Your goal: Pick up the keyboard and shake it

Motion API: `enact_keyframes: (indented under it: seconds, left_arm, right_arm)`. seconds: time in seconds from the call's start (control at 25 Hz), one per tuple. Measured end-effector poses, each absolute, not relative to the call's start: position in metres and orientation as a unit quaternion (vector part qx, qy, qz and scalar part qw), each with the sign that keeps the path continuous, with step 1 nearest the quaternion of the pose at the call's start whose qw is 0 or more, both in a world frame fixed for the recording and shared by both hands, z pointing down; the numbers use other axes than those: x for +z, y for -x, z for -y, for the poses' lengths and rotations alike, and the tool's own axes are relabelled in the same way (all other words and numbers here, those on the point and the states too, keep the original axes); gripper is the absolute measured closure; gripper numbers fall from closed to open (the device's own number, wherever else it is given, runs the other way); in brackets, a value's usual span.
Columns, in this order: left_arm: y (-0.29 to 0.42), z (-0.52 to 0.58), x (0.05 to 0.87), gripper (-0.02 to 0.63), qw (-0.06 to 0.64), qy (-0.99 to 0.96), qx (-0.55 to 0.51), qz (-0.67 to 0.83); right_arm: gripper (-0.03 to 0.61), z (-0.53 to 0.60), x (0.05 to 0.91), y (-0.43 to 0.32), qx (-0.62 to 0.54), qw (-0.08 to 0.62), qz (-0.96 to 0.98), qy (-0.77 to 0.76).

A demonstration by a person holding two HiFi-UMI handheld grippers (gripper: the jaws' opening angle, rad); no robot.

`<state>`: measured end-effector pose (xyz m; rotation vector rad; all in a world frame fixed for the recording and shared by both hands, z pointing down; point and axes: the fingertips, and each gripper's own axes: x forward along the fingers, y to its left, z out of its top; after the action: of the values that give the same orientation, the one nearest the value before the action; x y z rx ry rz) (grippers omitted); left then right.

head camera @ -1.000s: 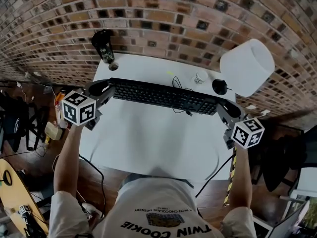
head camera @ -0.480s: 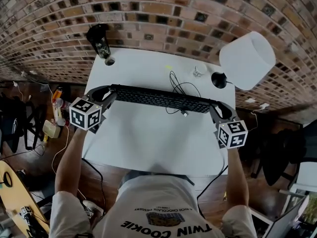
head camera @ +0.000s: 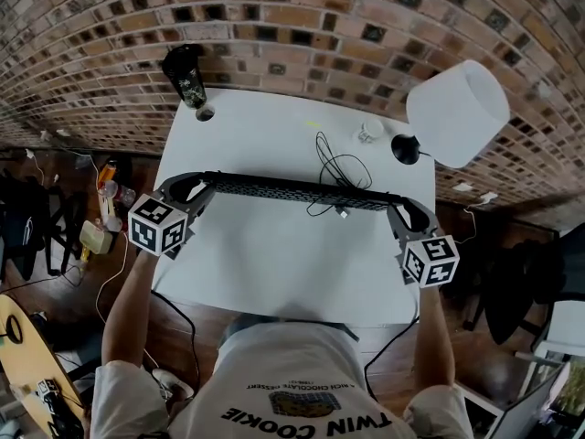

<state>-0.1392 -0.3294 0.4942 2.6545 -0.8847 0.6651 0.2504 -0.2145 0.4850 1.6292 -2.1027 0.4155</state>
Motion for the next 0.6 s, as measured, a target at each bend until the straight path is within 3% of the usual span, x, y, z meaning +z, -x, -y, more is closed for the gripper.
enact_keyframes:
  seconds: [0.6]
  left_arm:
    - [0.147, 0.288, 0.506, 0.482, 0.111, -0.919, 0.307, 0.22]
  right_arm:
    - [0.442, 0.174, 0.49, -0.237, 0.102, 0.297, 0.754, -0.577]
